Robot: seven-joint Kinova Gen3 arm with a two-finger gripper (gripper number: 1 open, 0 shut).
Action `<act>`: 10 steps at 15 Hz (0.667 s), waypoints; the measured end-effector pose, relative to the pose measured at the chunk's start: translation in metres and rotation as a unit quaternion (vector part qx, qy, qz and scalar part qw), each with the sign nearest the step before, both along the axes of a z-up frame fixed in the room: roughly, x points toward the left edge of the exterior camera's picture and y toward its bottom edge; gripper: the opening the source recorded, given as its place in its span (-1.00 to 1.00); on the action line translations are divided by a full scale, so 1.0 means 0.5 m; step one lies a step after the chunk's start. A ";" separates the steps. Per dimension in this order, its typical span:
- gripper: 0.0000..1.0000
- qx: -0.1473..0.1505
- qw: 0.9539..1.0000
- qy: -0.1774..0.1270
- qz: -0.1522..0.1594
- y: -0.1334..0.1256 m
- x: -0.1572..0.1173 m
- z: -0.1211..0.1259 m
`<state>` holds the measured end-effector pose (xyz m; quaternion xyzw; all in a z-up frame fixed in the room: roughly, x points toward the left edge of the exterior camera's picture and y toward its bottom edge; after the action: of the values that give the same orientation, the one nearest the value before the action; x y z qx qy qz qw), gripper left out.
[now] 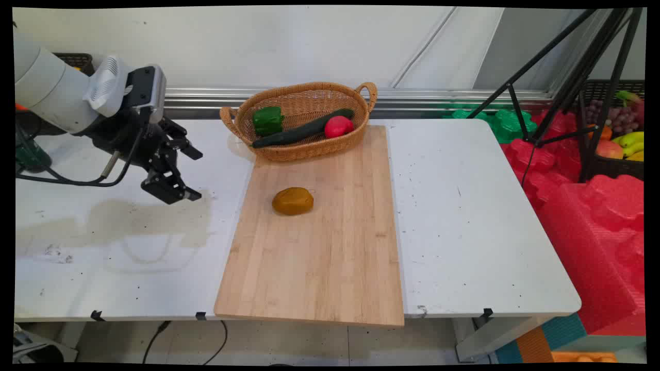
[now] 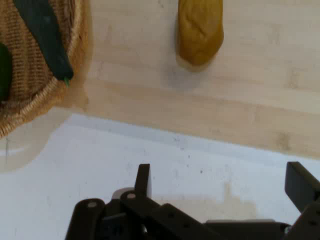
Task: Pick up the potato from the cutting board
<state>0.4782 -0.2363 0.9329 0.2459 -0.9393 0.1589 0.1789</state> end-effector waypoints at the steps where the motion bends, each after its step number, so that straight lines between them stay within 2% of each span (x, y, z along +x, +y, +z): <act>1: 1.00 -0.004 1.000 0.005 0.000 -0.003 -0.006 0.003; 6: 1.00 -0.021 1.000 0.024 0.000 -0.041 -0.060 0.002; 10: 1.00 -0.020 0.999 0.030 -0.004 -0.084 -0.122 -0.035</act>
<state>0.4170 -0.2783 0.9153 0.2429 -0.9311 0.1697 0.2129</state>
